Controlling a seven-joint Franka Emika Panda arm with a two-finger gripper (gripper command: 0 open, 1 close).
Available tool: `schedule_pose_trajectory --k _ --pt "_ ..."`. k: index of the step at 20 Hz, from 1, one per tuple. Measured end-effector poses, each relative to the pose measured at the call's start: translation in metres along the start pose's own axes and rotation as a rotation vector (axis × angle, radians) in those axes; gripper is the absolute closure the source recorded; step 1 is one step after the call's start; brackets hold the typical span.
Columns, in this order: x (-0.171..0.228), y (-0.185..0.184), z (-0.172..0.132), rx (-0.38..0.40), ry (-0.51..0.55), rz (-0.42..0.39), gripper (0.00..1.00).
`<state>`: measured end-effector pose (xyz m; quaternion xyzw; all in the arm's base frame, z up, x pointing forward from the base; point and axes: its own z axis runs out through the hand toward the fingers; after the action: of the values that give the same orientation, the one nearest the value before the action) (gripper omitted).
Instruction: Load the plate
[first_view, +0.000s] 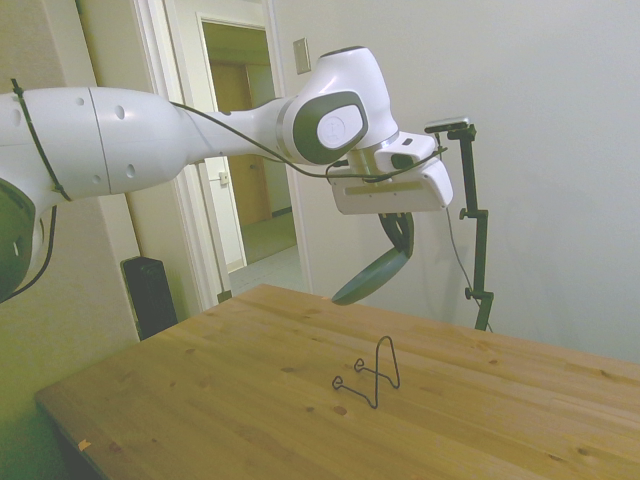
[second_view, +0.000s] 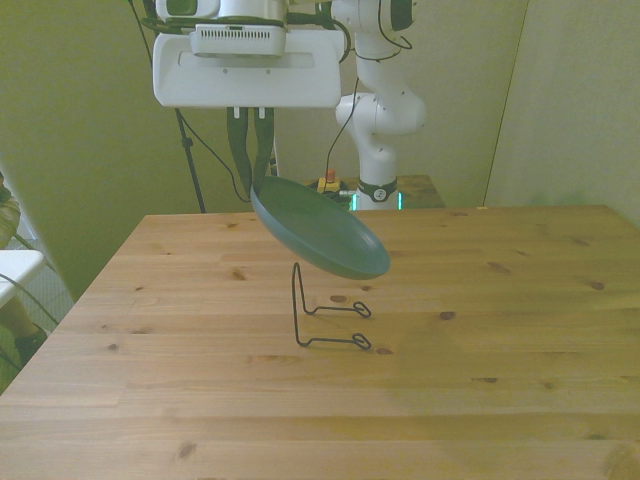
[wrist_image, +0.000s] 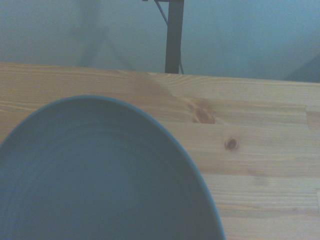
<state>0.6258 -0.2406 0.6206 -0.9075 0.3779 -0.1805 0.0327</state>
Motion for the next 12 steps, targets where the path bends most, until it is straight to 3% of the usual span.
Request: schedule_pose_trajectory --k 4,9,12 --pt "-0.003 -0.004 -0.005 0.006 0.002 -0.006 1.00" --pt "-0.029 -0.012 -0.044 0.012 -0.004 -0.010 1.00" --pt "-0.046 -0.005 -0.051 -0.024 -0.005 -0.014 1.00"
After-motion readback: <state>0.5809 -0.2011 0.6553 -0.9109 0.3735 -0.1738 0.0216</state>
